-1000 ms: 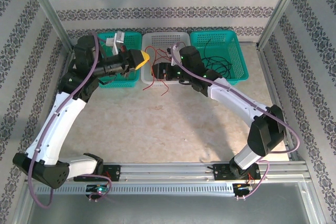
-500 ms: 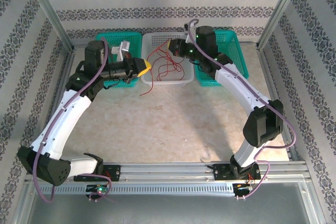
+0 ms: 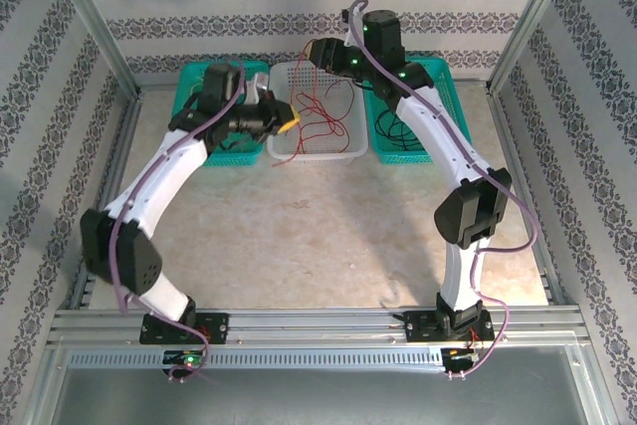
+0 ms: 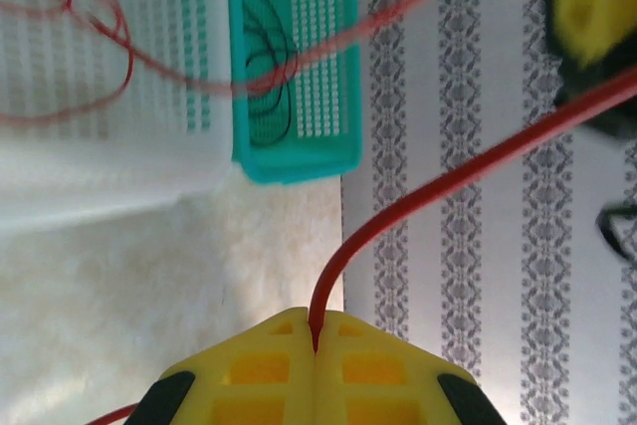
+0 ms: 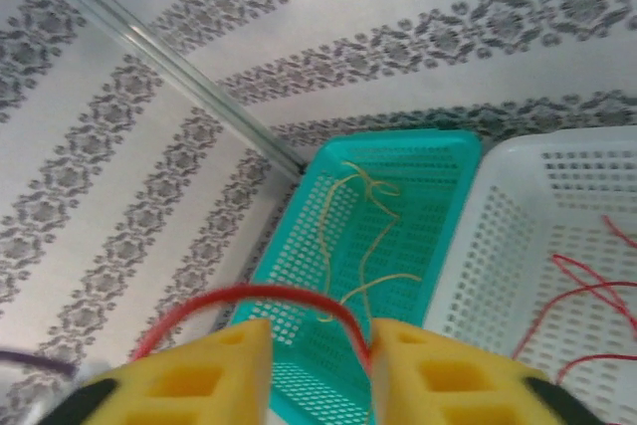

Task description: Untangle the cables

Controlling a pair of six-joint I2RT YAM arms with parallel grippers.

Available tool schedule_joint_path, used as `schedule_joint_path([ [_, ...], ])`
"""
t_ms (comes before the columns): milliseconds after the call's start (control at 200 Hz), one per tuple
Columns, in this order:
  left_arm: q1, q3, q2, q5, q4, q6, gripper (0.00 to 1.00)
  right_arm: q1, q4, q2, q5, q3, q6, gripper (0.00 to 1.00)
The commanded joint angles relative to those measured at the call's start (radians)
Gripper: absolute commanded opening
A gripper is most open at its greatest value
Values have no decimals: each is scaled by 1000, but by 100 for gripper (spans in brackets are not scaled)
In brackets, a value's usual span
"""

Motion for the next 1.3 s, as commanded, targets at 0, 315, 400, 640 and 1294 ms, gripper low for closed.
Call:
schedule_joint_path([
  [0, 30, 191, 102, -104, 61, 86, 0, -31, -156, -24, 58, 46, -56, 40],
  [315, 42, 526, 456, -186, 106, 113, 0, -137, -273, -409, 164, -371, -134, 66],
  [400, 37, 513, 492, -178, 141, 111, 0, -155, -281, -572, 159, -526, -125, 66],
  [640, 11, 428, 508, -176, 125, 154, 0, -169, -449, -1019, 199, -794, -85, 67],
  [1294, -90, 3, -101, -514, -30, 420, 100, -169, -548, -1131, 255, -770, -136, 76],
])
